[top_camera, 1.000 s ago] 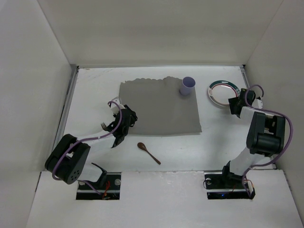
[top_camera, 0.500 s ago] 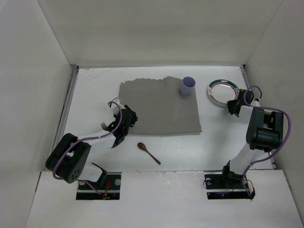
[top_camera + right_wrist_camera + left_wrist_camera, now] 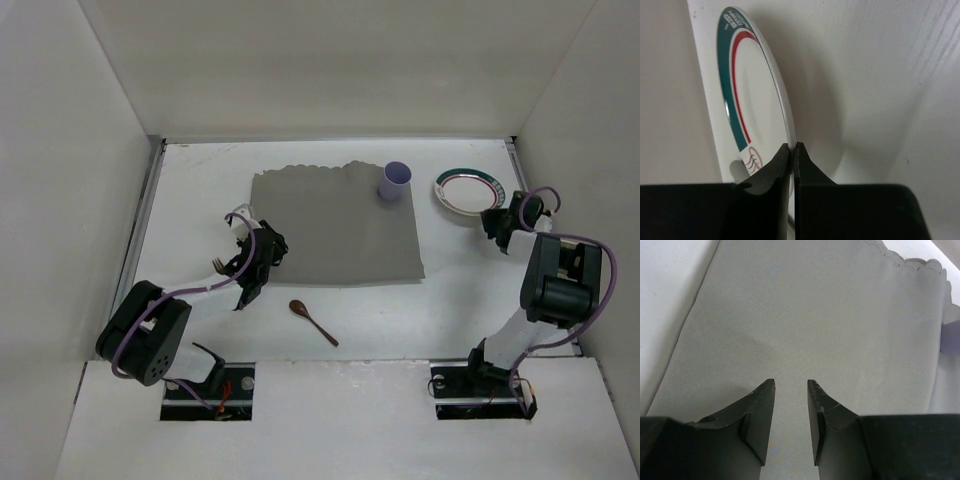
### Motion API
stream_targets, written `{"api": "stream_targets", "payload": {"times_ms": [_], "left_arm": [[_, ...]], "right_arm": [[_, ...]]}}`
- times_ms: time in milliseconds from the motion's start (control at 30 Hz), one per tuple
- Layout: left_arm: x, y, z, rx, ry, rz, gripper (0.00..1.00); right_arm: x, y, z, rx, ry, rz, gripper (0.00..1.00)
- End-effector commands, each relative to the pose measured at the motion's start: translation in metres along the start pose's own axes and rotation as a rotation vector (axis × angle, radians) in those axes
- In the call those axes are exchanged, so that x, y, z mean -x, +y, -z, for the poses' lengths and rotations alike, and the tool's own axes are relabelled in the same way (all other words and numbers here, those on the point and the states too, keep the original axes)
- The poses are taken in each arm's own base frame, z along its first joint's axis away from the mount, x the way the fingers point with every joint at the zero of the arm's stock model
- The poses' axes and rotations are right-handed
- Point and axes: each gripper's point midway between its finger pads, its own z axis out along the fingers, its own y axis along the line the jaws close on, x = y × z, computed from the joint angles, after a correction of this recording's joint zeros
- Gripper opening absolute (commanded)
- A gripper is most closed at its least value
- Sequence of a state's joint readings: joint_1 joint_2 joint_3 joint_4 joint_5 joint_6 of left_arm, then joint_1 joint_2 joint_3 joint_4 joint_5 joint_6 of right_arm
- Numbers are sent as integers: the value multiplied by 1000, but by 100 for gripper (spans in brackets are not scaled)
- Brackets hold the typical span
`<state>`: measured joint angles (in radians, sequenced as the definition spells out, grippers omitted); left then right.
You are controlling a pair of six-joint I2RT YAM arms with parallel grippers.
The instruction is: Set the dinner table for one person
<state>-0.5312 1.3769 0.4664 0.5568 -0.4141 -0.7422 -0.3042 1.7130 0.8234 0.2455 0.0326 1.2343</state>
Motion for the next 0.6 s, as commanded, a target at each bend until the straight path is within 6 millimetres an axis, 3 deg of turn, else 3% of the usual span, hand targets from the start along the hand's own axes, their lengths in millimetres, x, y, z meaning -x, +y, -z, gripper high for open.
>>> {"api": "stream_targets", "payload": {"times_ms": [0, 200, 267, 333, 400, 567], "left_arm": [[17, -17, -1, -41, -45, 39, 30], [16, -17, -3, -39, -40, 40, 32], [18, -17, -2, -39, -49, 32, 32], [20, -15, -3, -32, -53, 34, 33], [23, -12, -1, -31, -59, 40, 33], [36, 0, 0, -6, -92, 47, 33]], "right_arm": [[29, 78, 39, 287, -33, -76, 4], [45, 133, 101, 473, -73, -48, 4], [36, 155, 124, 542, -58, -12, 4], [14, 177, 146, 604, -19, 44, 4], [-20, 195, 166, 658, 46, 132, 4], [-130, 210, 209, 746, 243, 348, 4]]}}
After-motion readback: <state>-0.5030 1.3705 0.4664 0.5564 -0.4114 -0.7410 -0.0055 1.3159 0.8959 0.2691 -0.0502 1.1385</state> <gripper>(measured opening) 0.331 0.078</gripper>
